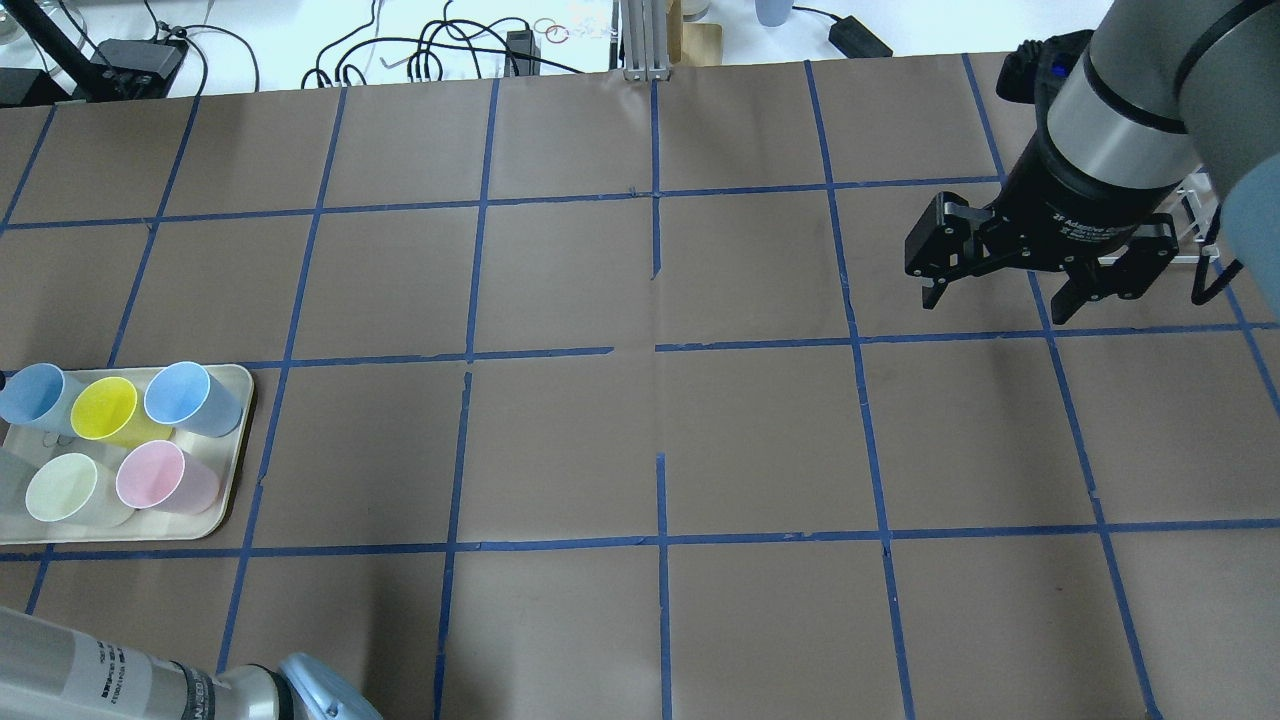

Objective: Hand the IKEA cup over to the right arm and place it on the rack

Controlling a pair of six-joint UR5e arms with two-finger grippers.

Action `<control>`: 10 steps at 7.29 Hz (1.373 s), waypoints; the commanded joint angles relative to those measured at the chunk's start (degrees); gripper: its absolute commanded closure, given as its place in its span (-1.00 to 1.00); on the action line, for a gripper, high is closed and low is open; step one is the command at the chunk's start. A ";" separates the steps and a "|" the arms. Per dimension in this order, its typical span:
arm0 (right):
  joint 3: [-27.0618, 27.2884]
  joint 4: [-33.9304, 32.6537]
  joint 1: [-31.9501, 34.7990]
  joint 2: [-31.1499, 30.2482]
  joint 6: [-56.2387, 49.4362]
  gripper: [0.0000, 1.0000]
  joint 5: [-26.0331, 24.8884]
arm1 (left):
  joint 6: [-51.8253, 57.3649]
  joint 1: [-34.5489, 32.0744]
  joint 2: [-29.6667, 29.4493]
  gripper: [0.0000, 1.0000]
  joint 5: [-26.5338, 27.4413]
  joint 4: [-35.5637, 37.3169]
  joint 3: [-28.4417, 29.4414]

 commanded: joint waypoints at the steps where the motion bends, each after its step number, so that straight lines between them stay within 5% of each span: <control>1: 0.04 -0.14 0.00 0.04 -0.03 -1.00 0.12 | -0.03 -0.13 2.14 1.00 -0.40 -3.20 1.94; 5: 0.31 -0.05 0.00 -0.05 0.23 -1.00 0.56 | -5.52 -2.67 11.44 1.00 -7.93 -26.79 7.57; 7: 0.39 0.82 0.00 -0.22 0.93 -1.00 0.12 | -14.66 -5.47 16.28 1.00 -17.23 -40.94 7.49; 10: 0.39 0.57 0.00 -2.32 0.32 -1.00 1.87 | -24.72 -17.31 18.85 1.00 -36.03 -49.78 4.25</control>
